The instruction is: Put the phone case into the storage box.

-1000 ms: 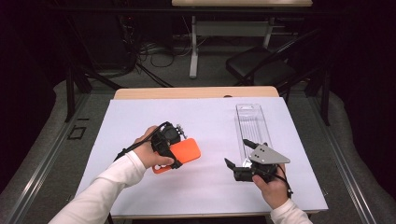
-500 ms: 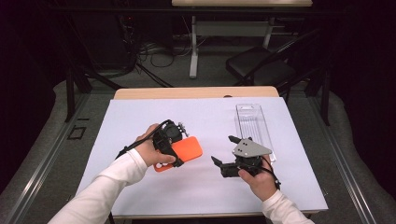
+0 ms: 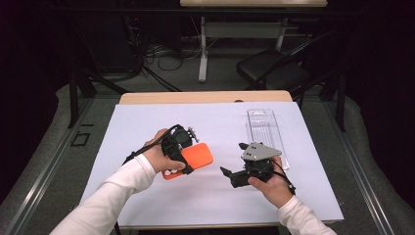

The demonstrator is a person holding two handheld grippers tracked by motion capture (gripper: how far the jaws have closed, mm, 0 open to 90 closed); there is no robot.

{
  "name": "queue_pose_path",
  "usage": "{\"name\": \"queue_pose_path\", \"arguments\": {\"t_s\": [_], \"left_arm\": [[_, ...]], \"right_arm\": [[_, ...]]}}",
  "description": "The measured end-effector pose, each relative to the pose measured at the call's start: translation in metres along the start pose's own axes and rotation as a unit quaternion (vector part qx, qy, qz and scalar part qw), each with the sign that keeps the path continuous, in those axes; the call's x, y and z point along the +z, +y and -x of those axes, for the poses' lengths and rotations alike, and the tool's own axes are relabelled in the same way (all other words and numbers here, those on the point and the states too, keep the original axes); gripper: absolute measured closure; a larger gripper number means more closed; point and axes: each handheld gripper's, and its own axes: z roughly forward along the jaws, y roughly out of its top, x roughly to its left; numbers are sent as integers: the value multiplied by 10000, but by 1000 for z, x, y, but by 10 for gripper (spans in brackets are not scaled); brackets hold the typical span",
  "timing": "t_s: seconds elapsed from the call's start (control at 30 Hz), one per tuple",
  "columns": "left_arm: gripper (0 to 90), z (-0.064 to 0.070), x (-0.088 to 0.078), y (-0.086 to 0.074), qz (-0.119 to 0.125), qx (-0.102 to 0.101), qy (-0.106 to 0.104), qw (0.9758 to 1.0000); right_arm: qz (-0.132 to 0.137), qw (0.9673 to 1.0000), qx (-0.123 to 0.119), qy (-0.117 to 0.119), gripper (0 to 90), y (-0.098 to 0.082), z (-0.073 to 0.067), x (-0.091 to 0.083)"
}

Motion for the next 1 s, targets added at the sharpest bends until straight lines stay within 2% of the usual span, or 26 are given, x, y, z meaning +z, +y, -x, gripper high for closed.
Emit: {"name": "queue_pose_path", "arguments": {"t_s": [0.07, 0.2, 0.27, 0.33, 0.43, 0.57, 0.6, 0.63, 0.67, 0.7, 0.73, 0.77, 0.8, 0.87, 0.9, 0.93, 0.97, 1.0], "left_arm": [[147, -1, 1, 0, -13, 3, 14, 10000], [147, -1, 2, 1, -9, -17, 17, 10000], [147, -1, 2, 1, 9, -3, 3, 10000], [147, -1, 3, 2, 43, -18, -7, 10000], [147, 0, 2, 4, 47, 4, -49, 10000], [147, 0, 0, 6, 102, 15, -58, 9999], [147, 0, -1, 6, 80, 35, -58, 9999], [147, 0, -1, 6, 69, 51, -53, 9999], [147, 1, -2, 6, 81, 37, -47, 9999], [147, 1, -2, 6, 81, 20, -47, 10000], [147, 0, -2, 5, 81, 7, -29, 10000], [147, 0, -2, 5, 40, 6, -30, 10000], [147, -1, -2, 5, 31, -4, -41, 10000], [147, -1, -1, 5, 7, -10, -40, 10000], [147, -1, -1, 5, 2, -18, -43, 10000], [147, -1, -1, 5, 1, -16, -46, 10000], [147, -1, -1, 5, -3, -20, -51, 10000], [147, 0, -1, 5, 23, -30, -46, 10000]], "right_arm": [[-53, 10000, -53, -18, 11, 0, 0, 0], [-90, 9994, -247, -220, 0, 1, -3, 1], [-113, 9984, -429, -337, 0, 1, -5, 2], [-156, 9961, -724, -472, 0, 0, -9, 3], [-184, 9927, -1036, -596, 5, 0, -13, 4], [-196, 9830, -1648, -786, 35, 0, -21, 4], [-193, 9731, -2083, -964, 42, -1, -26, 4], [-193, 9731, -2083, -964, 42, -1, -26, 4], [-188, 9690, -2242, -1022, 46, -2, -28, 5], [-209, 9631, -2465, -1066, 47, -3, -31, 5], [-209, 9601, -2569, -1086, 50, -4, -33, 6], [-235, 9543, -2756, -1136, 55, -5, -35, 6], [-256, 9533, -2769, -1181, 60, -7, -37, 7], [-217, 9470, -2976, -1192, 74, -9, -39, 9], [-217, 9470, -2976, -1192, 74, -9, -39, 9], [-235, 9451, -3028, -1206, 87, -9, -40, 9], [-266, 9446, -3041, -1207, 107, -9, -40, 9], [-222, 9417, -3134, -1200, 127, -9, -39, 9]]}}
